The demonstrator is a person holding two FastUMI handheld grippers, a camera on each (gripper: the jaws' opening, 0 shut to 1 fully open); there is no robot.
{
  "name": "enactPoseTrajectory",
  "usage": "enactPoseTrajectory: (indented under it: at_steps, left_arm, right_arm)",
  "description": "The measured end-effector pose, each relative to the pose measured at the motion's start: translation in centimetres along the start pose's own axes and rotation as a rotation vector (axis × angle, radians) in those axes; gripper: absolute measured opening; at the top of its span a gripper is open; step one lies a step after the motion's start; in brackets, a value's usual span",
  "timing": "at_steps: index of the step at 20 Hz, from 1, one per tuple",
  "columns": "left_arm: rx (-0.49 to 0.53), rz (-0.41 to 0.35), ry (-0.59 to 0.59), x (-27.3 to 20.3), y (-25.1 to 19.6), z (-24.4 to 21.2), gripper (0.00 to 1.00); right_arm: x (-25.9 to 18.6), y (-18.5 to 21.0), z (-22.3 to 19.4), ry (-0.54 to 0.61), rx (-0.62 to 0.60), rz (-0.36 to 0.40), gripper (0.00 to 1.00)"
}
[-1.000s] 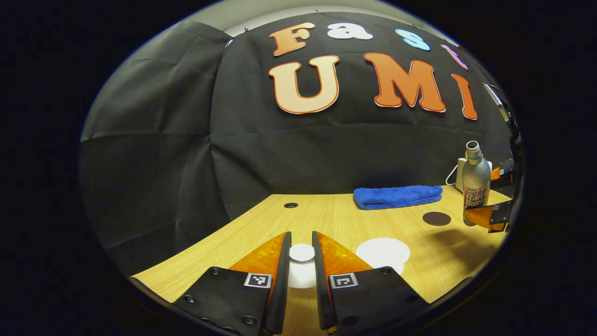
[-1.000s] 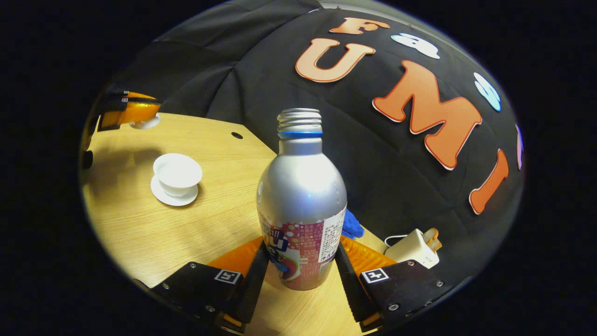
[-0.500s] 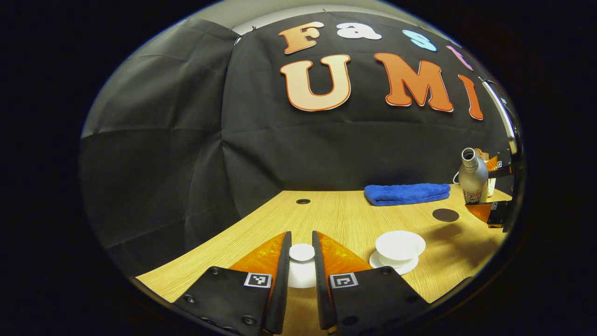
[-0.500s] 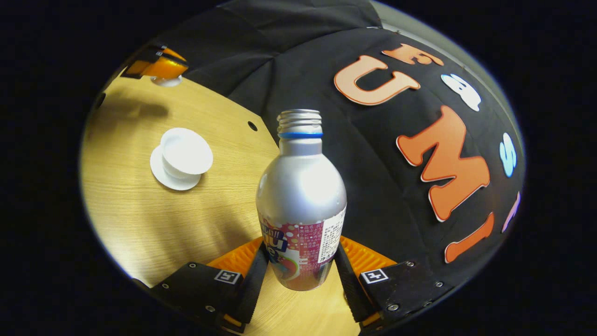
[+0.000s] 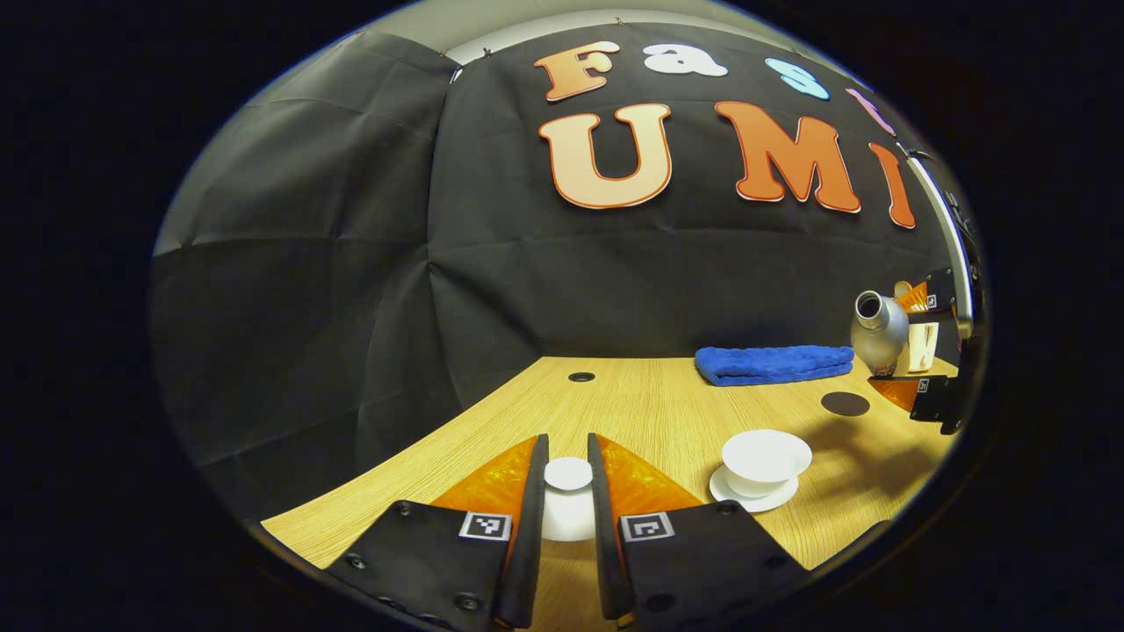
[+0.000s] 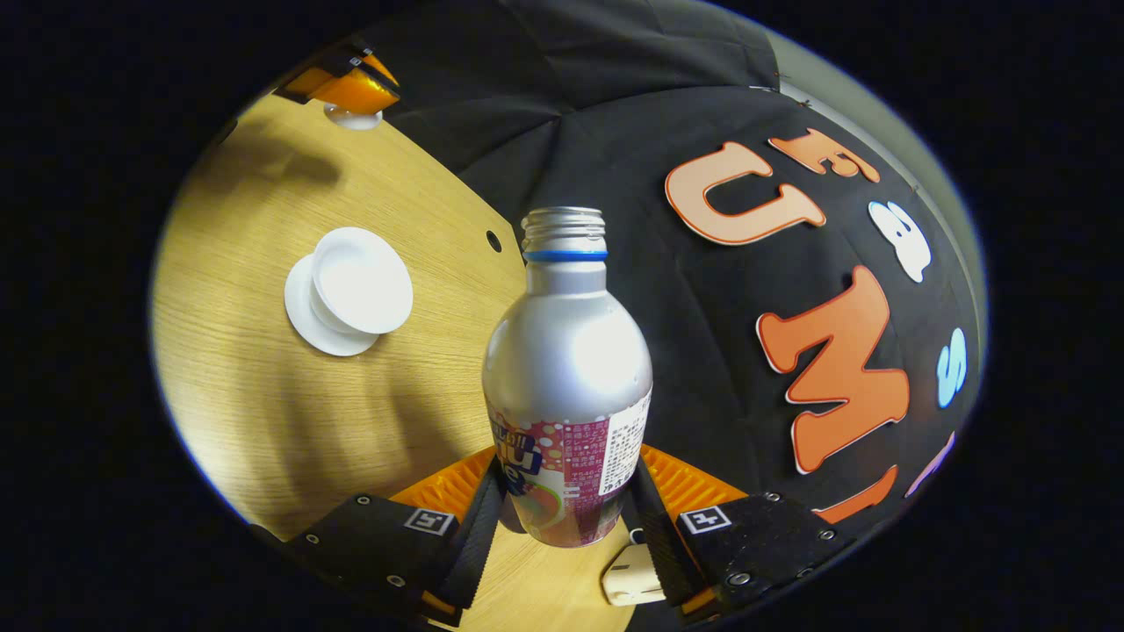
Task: Open the teacup lid with one hand, grasp the water bottle and pour water into the teacup with the other hand; after pouring, place the water bottle on the coaster and then close the teacup lid.
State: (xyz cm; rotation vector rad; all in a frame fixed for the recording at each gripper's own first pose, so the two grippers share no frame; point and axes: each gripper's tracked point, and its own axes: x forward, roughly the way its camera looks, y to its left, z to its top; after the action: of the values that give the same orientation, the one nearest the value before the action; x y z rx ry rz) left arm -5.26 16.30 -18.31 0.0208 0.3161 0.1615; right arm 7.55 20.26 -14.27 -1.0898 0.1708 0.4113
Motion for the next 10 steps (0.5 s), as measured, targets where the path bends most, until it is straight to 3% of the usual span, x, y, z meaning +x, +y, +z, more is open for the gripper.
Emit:
enactPoseTrajectory:
  at_steps: [10]
  left_arm:
    - [-0.008,0.009,0.021,0.0,1.0,-1.2,0.31]
  right_arm:
    - [1.0,-0.4,2.2,-0.066,-0.230,-0.077,0.78]
